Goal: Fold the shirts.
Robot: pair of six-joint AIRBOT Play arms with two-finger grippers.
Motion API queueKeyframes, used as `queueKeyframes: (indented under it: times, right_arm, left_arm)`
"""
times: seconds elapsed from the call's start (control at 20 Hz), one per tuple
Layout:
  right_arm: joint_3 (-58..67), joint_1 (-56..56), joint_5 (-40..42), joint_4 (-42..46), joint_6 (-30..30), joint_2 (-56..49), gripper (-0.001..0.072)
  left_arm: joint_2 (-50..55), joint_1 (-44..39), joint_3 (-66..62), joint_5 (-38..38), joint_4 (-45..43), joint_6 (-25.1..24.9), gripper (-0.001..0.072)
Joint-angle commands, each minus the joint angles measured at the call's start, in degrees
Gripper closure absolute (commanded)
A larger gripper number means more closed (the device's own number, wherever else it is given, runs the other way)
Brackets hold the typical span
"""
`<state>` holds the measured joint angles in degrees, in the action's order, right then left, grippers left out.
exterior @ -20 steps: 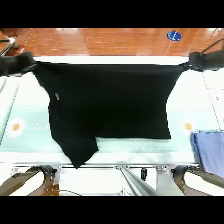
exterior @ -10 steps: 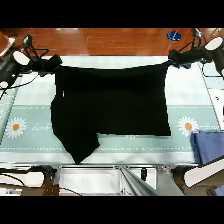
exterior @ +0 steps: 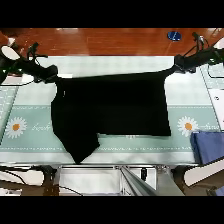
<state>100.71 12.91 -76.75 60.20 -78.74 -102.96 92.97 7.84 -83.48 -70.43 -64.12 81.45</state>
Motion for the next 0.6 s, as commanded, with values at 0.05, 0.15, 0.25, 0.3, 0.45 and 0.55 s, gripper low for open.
queueKeyframes:
  times: [0.05, 0.15, 0.25, 0.3, 0.45, 0.55]
  right_arm:
    - [-5.3, 0.9, -5.8, 2.8, 1.1, 0.3, 0.0694]
    - [-10.3, 0.4, -4.2, 3.3, 1.2, 0.3, 0.0694]
    - [-13.7, 0.5, -3.0, 2.8, 1.1, 0.3, 0.0693]
    - [-14.3, 0.5, -3.0, 2.9, 0.4, 0.3, 0.0639]
    - [-14.3, 0.5, -5.8, 2.4, -0.1, 1.2, 0.0297]
    - [-14.3, 1.2, -7.5, 4.9, -1.1, 4.0, 0.0297]
  left_arm:
    - [0.5, 1.0, 5.9, -6.1, -2.5, -3.2, 0.0681]
    - [1.8, 1.1, 8.8, -5.7, -2.5, -3.2, 0.0681]
    - [2.7, 1.0, 9.8, -6.5, -2.5, -3.2, 0.068]
    - [2.7, 1.0, 9.8, -6.8, -2.3, -2.6, 0.0641]
    - [2.3, 1.3, 8.6, -10.6, -2.4, -0.3, 0.02]
    - [0.8, 2.8, 8.6, -13.7, -2.3, 0.3, 0.02]
